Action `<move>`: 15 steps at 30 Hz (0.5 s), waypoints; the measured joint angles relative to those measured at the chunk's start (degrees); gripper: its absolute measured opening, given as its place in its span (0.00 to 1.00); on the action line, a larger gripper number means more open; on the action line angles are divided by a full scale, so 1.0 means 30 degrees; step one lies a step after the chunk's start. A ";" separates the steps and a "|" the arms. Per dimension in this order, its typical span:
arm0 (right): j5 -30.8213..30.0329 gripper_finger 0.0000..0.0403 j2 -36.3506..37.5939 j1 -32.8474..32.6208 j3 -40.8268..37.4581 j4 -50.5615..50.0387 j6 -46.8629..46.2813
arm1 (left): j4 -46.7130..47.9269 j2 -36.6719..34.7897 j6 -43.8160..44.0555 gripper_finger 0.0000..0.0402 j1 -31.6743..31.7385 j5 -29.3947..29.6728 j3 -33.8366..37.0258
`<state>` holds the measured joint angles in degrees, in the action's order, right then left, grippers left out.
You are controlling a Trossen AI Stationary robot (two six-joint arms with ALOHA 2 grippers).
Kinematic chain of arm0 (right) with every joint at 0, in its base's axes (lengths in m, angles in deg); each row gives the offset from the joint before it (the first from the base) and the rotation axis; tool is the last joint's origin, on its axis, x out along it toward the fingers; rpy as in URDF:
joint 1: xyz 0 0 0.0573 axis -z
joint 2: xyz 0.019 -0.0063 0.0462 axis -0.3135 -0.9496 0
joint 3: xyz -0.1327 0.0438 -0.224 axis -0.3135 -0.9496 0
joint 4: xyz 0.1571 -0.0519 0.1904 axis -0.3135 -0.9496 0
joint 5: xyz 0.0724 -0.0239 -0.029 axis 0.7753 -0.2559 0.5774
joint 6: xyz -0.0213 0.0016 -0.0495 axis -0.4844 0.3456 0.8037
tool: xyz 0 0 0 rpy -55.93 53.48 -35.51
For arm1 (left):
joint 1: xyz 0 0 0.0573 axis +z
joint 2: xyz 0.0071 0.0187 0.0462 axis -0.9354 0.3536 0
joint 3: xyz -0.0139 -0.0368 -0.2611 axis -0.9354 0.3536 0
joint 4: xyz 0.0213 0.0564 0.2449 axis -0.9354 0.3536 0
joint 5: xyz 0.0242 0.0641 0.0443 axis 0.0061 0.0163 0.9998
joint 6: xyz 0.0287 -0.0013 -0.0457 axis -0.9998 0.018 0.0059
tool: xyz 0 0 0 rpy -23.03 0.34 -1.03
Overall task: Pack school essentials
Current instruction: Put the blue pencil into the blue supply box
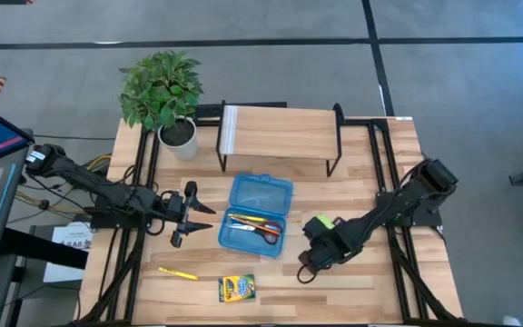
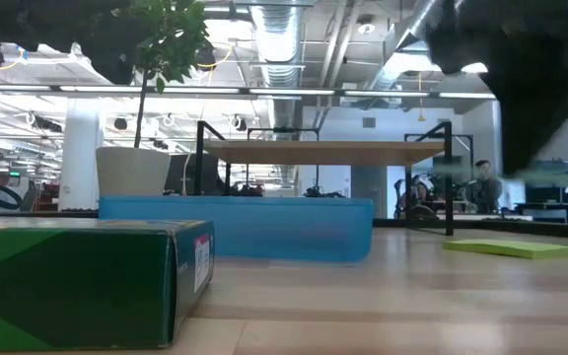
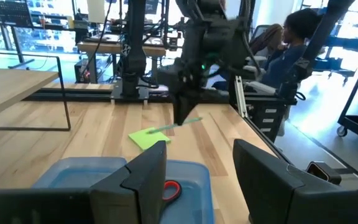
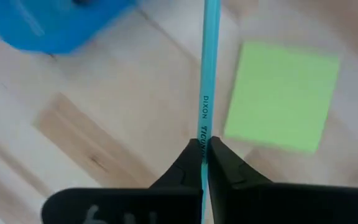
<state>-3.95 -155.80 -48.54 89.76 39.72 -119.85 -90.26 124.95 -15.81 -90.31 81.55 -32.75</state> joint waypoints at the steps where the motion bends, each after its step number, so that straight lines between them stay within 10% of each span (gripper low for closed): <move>1: -0.0416 0.04 0.0305 0.0144 0.0007 0.0437 0.0721 | -0.0019 0.0000 -0.0036 0.43 -0.0007 0.0001 0.0000; 15: -0.0323 0.04 0.0116 0.4906 0.2573 0.6673 1.4775 | 0.0049 -0.0005 -0.0166 0.43 0.0001 0.0135 0.0000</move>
<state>-4.92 -155.45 -33.82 97.48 59.74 -75.52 -90.11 124.93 -16.31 -90.31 81.95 -32.75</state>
